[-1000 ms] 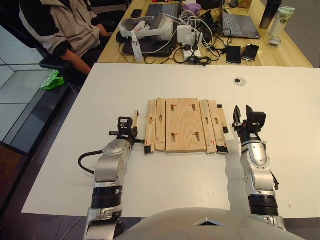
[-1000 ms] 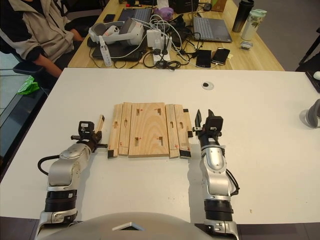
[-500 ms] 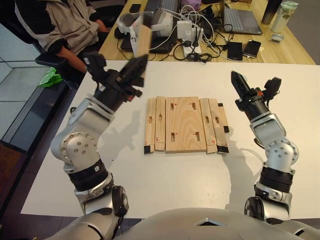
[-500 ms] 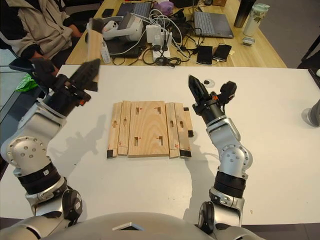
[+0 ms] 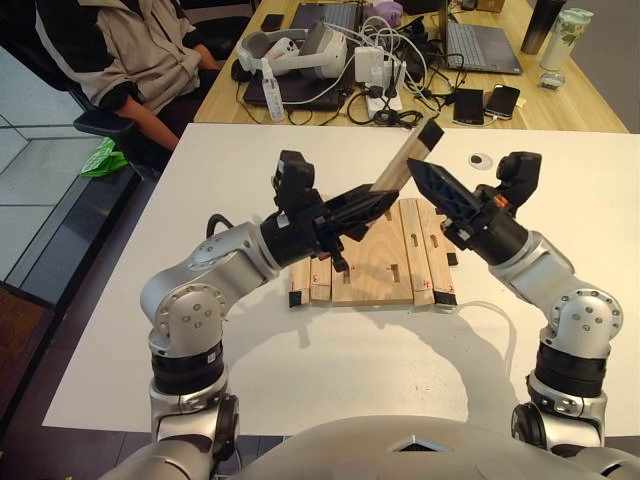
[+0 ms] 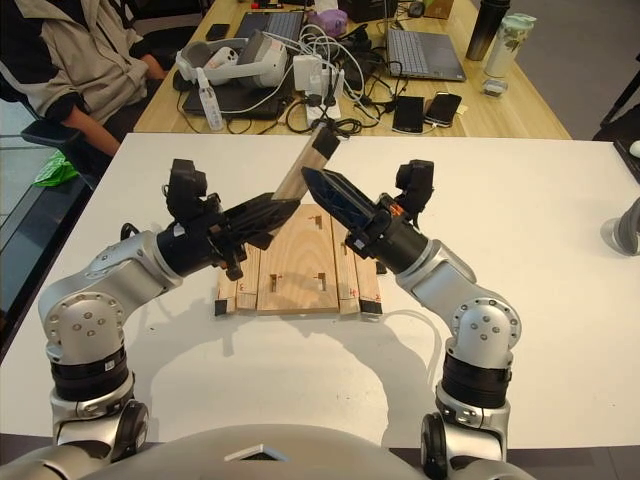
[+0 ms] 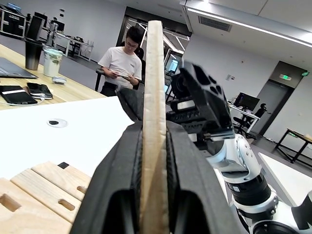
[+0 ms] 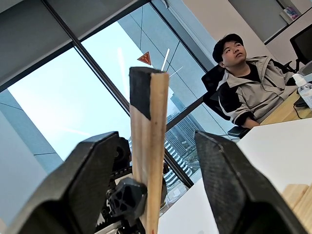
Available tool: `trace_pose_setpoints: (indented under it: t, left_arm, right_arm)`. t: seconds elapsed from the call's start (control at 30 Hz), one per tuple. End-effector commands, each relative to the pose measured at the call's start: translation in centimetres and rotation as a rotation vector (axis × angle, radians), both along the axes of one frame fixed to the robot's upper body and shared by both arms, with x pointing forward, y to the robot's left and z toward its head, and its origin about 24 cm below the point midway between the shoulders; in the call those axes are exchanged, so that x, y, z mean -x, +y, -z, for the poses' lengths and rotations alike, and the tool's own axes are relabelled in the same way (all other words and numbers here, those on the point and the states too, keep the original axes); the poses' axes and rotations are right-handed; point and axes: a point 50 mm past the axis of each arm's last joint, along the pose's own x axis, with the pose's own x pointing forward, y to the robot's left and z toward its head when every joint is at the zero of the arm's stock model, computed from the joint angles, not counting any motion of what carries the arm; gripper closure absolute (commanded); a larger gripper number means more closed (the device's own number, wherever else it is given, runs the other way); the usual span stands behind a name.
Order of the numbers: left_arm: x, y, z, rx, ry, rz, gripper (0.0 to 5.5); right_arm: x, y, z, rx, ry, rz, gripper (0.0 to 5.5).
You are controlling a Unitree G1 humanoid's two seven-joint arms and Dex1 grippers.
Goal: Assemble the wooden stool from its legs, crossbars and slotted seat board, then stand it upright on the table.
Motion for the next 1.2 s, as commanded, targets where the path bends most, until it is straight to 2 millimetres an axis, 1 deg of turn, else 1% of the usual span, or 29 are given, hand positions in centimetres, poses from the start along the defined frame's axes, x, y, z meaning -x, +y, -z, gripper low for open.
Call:
trace_pose_setpoints:
  t: [0.03,0.2,0.3,0.37,0.5,0.57,0.63,0.67,0.73,0.77,0.87,0.93,1.0,1.03,1.07,1.1,1.13,1.2]
  left_arm:
    - [0.2,-0.1,0.0,0.001,-0.003,0.031,5.10]
    - [0.2,-0.3,-0.7,0.079,0.004,0.084,5.10]
    - [0.4,-0.6,-1.0,0.119,0.018,0.141,5.10]
    - [0.4,-0.8,-1.2,0.137,0.034,0.185,5.10]
    - [0.4,-0.7,-1.0,0.103,0.057,0.229,5.10]
    - [-0.3,-0.8,-0.4,0.037,0.072,0.169,5.10]
    - [-1.0,-0.6,-0.3,0.004,0.022,0.094,5.10]
    - [-1.1,-0.4,-0.5,0.013,-0.004,0.081,4.72]
    - [-1.7,0.2,-0.4,-0.006,-0.006,0.013,4.46]
    - [-2.1,0.6,-0.3,-0.023,-0.007,-0.028,4.46]
    - [-3.3,2.2,-0.3,-0.062,-0.030,-0.176,4.46]
    - [-5.0,3.7,0.1,-0.122,-0.023,-0.371,4.46]
    - [-7.0,5.7,0.5,-0.200,-0.026,-0.640,4.46]
    - [-8.0,7.4,0.2,-0.252,-0.099,-0.869,4.46]
    - [-8.5,8.9,-0.5,-0.256,-0.154,-1.065,4.46]
    - [-8.6,9.9,-1.2,-0.288,-0.227,-1.237,4.46]
    - [-8.6,10.4,-1.6,-0.310,-0.283,-1.354,4.46]
    - [-8.4,10.5,-1.7,-0.350,-0.359,-1.468,4.46]
  right_arm:
    - [0.3,-0.7,-0.7,-0.079,-0.027,-0.043,3.32]
    - [0.7,-1.2,-0.8,-0.130,-0.035,-0.114,4.21]
    - [0.9,-1.0,-0.8,-0.129,-0.040,-0.157,4.72]
    - [1.1,-0.7,-0.8,-0.114,-0.045,-0.204,4.93]
    - [1.1,-0.8,-0.7,-0.095,-0.054,-0.247,5.04]
    - [1.0,-0.8,-0.7,-0.091,-0.058,-0.243,5.04]
    - [0.9,-0.9,-0.7,-0.089,-0.058,-0.233,5.04]
    - [0.8,-0.9,-0.6,-0.088,-0.055,-0.222,5.04]
    - [0.5,-0.9,-0.4,-0.081,-0.041,-0.181,5.08]
    - [0.2,-1.1,-0.2,-0.076,-0.025,-0.136,5.09]
    - [-1.2,-1.8,0.7,-0.081,0.049,0.035,5.09]
    - [-2.5,-2.7,1.5,-0.093,0.118,0.188,5.10]
    - [-4.0,-3.9,2.7,-0.086,0.210,0.368,5.10]
    - [-4.7,-4.6,3.7,-0.066,0.273,0.475,5.10]
    - [-5.2,-5.3,4.6,-0.030,0.328,0.569,5.10]
    - [-5.4,-5.7,5.6,0.014,0.370,0.637,5.10]
    - [-5.5,-5.8,6.3,0.056,0.397,0.684,5.10]
    - [-5.3,-5.4,7.4,0.123,0.426,0.725,5.10]
